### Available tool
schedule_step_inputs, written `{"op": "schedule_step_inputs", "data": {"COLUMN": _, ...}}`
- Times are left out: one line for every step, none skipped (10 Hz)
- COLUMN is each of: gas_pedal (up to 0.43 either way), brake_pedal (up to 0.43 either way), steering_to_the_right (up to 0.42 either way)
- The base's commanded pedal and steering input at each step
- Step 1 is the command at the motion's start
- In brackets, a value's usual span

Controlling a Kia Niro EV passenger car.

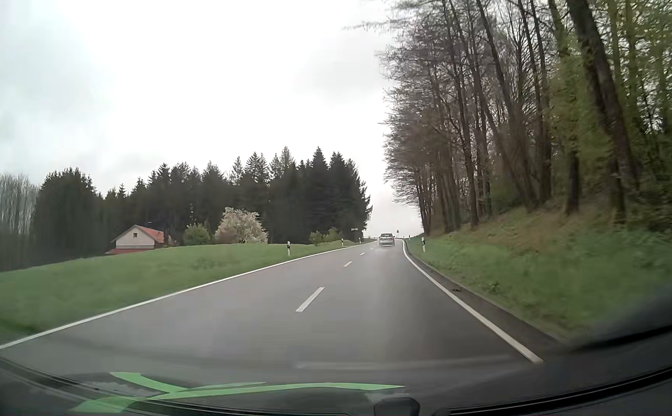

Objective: Follow the waypoints while adhering to traffic rules and regulations

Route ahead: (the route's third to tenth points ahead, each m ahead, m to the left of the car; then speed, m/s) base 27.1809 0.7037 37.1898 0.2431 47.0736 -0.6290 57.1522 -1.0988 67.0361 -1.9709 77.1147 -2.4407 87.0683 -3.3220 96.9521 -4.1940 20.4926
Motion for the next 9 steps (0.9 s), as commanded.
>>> {"op": "schedule_step_inputs", "data": {"gas_pedal": 0.299, "brake_pedal": 0.000, "steering_to_the_right": 0.017}}
{"op": "schedule_step_inputs", "data": {"gas_pedal": 0.319, "brake_pedal": 0.000, "steering_to_the_right": 0.017}}
{"op": "schedule_step_inputs", "data": {"gas_pedal": 0.339, "brake_pedal": 0.000, "steering_to_the_right": 0.016}}
{"op": "schedule_step_inputs", "data": {"gas_pedal": 0.350, "brake_pedal": 0.000, "steering_to_the_right": 0.016}}
{"op": "schedule_step_inputs", "data": {"gas_pedal": 0.358, "brake_pedal": 0.000, "steering_to_the_right": 0.015}}
{"op": "schedule_step_inputs", "data": {"gas_pedal": 0.370, "brake_pedal": 0.000, "steering_to_the_right": 0.013}}
{"op": "schedule_step_inputs", "data": {"gas_pedal": 0.378, "brake_pedal": 0.000, "steering_to_the_right": 0.012}}
{"op": "schedule_step_inputs", "data": {"gas_pedal": 0.378, "brake_pedal": 0.000, "steering_to_the_right": 0.012}}
{"op": "schedule_step_inputs", "data": {"gas_pedal": 0.378, "brake_pedal": 0.000, "steering_to_the_right": 0.012}}
